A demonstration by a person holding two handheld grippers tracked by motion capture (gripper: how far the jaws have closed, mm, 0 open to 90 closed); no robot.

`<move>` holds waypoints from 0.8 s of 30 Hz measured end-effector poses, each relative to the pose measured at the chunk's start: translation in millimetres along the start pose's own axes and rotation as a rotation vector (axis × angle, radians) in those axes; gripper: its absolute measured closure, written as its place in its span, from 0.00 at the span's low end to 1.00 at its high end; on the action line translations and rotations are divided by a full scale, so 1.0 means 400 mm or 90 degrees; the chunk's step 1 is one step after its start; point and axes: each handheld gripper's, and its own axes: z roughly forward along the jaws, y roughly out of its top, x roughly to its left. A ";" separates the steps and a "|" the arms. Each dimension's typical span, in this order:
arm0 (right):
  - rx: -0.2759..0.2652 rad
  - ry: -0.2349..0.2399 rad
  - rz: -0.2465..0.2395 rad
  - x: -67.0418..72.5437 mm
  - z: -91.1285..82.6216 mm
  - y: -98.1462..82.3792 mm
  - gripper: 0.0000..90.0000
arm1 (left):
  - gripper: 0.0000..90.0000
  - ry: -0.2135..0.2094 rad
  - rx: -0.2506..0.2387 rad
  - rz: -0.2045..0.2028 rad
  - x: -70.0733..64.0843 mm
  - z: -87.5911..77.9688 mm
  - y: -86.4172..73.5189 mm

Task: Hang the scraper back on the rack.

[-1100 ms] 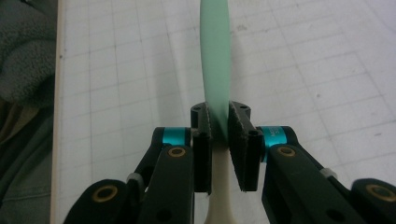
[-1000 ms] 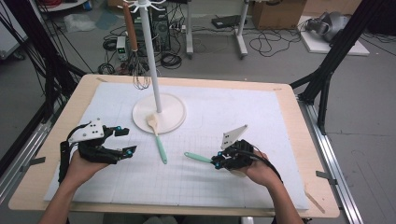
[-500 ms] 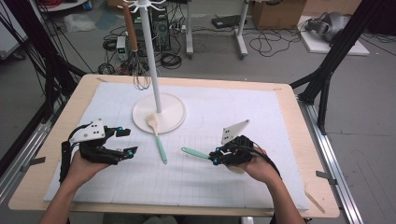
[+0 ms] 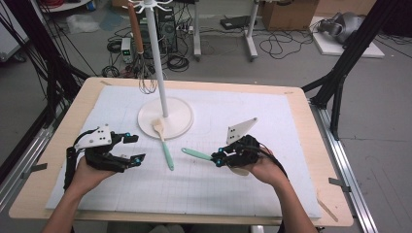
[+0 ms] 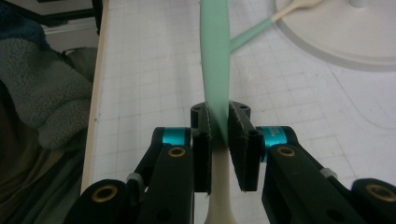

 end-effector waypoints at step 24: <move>-0.030 0.033 -0.036 0.004 0.016 0.087 0.89 | 0.36 -0.069 0.000 0.009 -0.032 0.039 0.024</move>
